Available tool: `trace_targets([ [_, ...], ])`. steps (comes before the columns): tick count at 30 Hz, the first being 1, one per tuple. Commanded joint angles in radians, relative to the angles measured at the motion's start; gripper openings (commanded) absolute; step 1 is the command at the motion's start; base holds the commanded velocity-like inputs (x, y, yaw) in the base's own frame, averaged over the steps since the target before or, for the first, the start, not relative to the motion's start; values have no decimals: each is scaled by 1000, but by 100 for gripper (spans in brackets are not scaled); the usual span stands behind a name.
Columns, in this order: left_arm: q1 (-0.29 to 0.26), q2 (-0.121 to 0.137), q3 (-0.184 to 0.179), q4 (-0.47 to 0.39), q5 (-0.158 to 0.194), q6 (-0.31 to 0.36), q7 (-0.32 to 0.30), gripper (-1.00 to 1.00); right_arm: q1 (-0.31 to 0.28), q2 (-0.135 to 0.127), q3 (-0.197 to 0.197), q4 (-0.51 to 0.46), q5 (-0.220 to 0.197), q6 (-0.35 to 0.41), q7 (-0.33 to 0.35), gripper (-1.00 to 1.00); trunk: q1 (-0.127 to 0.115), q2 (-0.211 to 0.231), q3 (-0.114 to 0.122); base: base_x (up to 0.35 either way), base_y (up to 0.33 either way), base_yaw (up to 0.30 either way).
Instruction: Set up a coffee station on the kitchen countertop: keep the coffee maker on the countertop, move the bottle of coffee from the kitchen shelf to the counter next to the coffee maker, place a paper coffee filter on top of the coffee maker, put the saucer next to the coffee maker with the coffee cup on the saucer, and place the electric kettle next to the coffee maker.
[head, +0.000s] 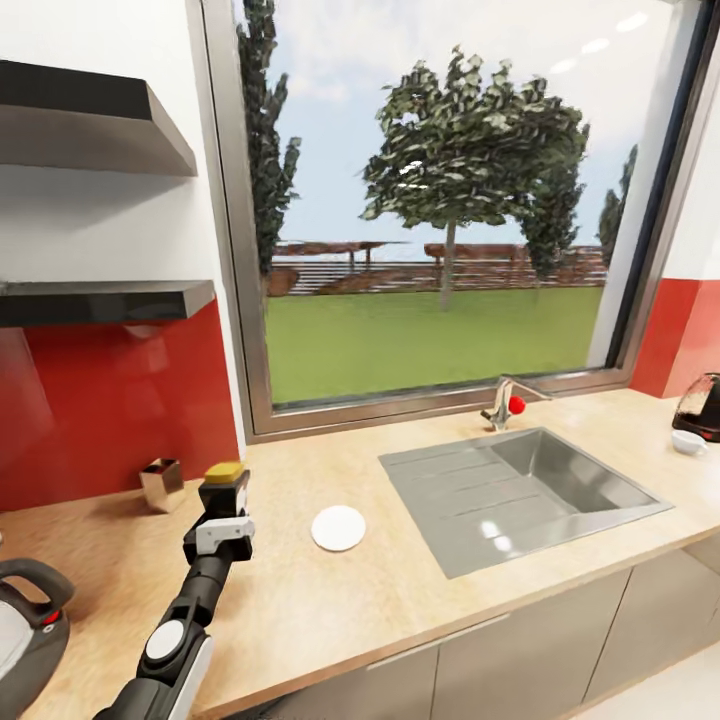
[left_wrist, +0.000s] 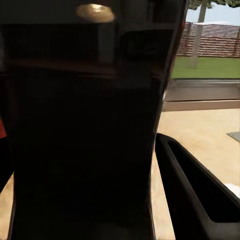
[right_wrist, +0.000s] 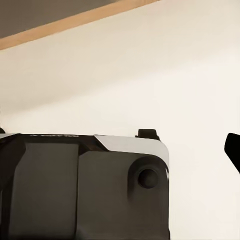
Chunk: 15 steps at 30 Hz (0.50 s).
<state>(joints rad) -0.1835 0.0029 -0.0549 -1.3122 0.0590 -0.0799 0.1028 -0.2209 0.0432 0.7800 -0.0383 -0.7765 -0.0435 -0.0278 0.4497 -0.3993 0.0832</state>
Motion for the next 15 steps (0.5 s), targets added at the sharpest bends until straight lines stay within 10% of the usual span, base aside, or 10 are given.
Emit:
trace_targets([
  [1,-1,0,-2,1,3,-4,5,-100,0,0,9,0,-9,-3,-3,100,0,-1,0,0,0,277],
  [15,-1,-1,-5,2,2,-5,5,-100,0,0,8,0,-10,-3,-4,100,0,-1,0,0,0,68],
])
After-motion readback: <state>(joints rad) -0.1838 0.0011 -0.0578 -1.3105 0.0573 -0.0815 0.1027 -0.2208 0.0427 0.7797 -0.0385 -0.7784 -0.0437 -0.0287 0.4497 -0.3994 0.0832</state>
